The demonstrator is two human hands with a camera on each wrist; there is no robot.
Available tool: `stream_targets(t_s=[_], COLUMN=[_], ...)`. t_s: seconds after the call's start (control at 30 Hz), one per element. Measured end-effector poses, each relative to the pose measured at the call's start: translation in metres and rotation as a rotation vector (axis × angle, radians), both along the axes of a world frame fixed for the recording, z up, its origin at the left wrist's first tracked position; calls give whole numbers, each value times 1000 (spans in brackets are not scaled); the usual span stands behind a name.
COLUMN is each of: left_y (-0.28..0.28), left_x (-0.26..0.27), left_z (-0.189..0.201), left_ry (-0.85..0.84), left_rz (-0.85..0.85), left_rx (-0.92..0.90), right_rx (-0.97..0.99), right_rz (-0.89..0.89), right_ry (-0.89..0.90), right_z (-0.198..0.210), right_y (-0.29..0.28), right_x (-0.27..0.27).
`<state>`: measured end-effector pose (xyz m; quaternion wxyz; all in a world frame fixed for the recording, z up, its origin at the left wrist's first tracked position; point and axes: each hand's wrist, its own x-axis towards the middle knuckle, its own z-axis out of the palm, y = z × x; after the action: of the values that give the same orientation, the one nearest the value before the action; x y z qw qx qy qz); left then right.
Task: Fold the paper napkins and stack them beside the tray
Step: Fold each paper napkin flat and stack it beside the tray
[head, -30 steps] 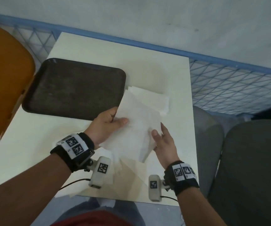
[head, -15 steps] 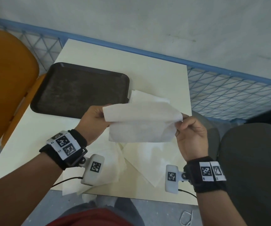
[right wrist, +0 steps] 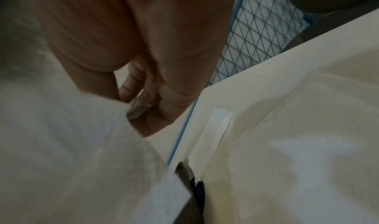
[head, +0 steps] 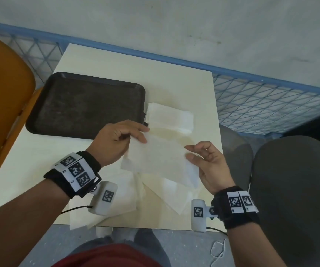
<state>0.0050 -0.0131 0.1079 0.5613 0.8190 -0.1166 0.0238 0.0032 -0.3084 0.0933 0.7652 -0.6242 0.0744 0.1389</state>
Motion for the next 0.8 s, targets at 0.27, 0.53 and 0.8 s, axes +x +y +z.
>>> stream_targets(t_s=[0.27,0.53,0.8], left_y=[-11,-84,-92], left_x=[-7,-30,-34], left_z=[-66,-129,-142], left_ry=[430,261,143], left_rz=[-128,-320,-275], left_rx=[493,868,1041], right_rx=[-692,-1267,-1488], right_rz=[74,378,774], right_ry=[5,-288,-172], right_z=[-60,-120,-133], right_y=[-27,-20,-10], right_x=[-10,-30,-62])
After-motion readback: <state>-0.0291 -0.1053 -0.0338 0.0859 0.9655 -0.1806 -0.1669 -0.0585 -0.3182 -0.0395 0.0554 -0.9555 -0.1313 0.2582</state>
